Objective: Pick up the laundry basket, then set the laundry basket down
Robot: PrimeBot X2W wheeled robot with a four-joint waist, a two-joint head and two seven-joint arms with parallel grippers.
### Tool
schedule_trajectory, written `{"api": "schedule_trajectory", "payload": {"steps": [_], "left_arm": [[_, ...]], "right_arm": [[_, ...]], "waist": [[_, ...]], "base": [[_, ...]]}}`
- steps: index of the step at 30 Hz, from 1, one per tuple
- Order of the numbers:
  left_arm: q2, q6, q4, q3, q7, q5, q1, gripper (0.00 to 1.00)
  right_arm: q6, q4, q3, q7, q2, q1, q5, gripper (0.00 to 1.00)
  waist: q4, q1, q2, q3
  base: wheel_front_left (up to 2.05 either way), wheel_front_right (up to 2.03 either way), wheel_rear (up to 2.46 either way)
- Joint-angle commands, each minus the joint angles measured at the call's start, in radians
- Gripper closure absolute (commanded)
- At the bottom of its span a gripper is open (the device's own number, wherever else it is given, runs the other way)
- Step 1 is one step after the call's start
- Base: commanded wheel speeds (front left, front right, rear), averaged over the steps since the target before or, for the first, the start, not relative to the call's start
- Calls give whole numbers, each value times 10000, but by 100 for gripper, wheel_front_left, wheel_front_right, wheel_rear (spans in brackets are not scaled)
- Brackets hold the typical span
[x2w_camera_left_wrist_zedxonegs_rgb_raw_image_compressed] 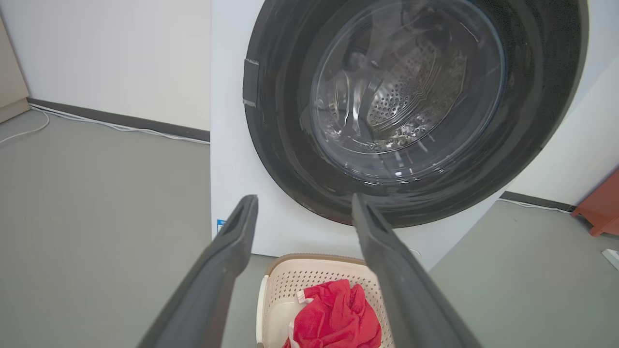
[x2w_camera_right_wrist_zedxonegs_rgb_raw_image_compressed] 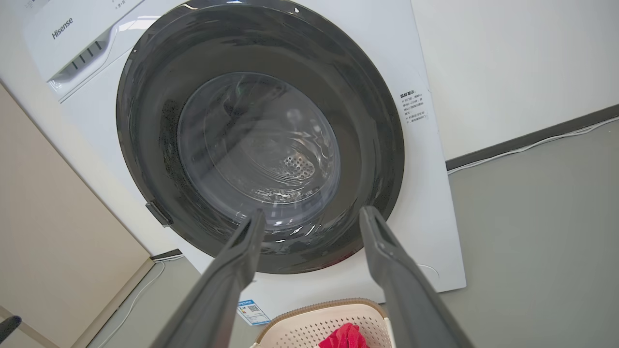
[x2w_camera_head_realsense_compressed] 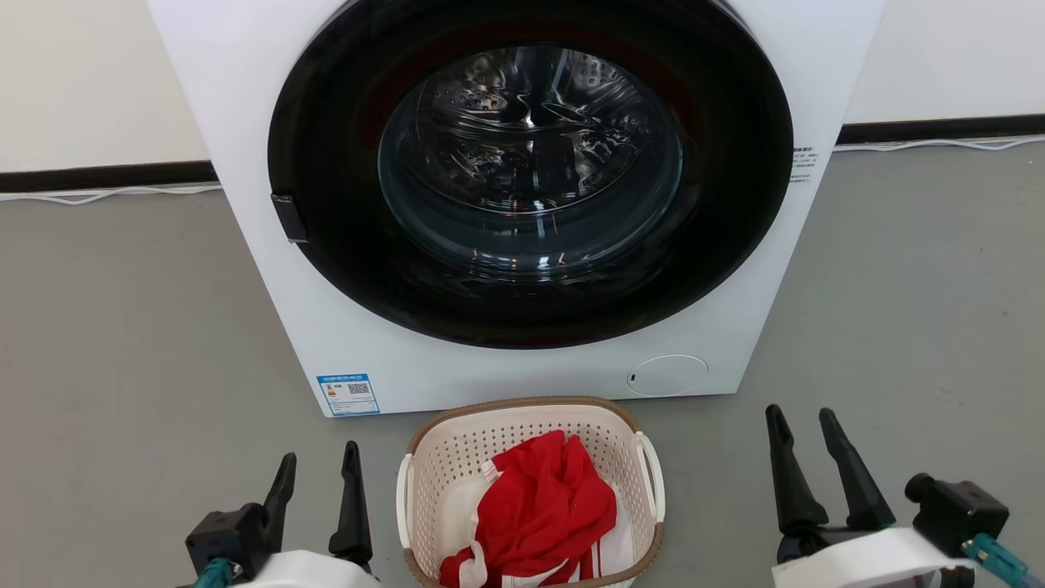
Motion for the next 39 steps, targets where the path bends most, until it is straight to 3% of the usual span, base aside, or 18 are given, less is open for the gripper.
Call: {"api": "schedule_trajectory", "payload": {"steps": [1,27,39], "left_arm": [[44,131,-368,165,-134,333,-152,0],[-168,367,-500,-60,-927,3206,177,0],[-296,154,-282,100,-927,3177,207,0]], "right_arm": [[58,-367,226,-167,-108,-124,-304,0],[75,-416,501,-959,-133,19,-3456,0],[75,-244,512,-960,-133,32,-3369,0]], "waist": [[1,0,0,2],[-4,0,0,-15],[-3,0,0,-72]], "base": [[0,0,0],[0,0,0],[0,0,0]]}}
